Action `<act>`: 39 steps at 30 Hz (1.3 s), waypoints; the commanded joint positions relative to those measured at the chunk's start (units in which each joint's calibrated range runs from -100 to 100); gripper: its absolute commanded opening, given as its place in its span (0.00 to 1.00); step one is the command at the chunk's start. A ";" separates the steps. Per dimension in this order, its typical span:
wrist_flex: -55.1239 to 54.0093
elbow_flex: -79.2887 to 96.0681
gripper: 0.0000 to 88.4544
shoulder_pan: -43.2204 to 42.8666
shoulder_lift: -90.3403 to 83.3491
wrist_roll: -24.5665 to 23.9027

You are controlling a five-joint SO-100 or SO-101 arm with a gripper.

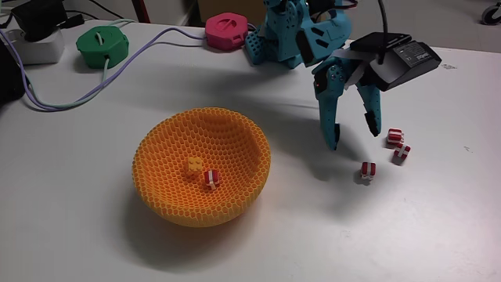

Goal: Place cube pieces into the yellow basket

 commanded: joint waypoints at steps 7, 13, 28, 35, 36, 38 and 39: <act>-13.36 -4.63 0.38 -1.56 15.90 -1.51; -12.67 -14.17 0.36 -1.28 24.33 -1.61; -11.89 -20.04 0.28 0.31 30.29 -1.76; -11.89 -24.28 0.24 0.68 34.08 -1.76; -11.62 -24.37 0.22 0.77 34.08 -1.90; -11.02 -24.37 0.17 0.87 34.08 -2.25; -10.93 -24.37 0.16 1.05 34.08 -2.15</act>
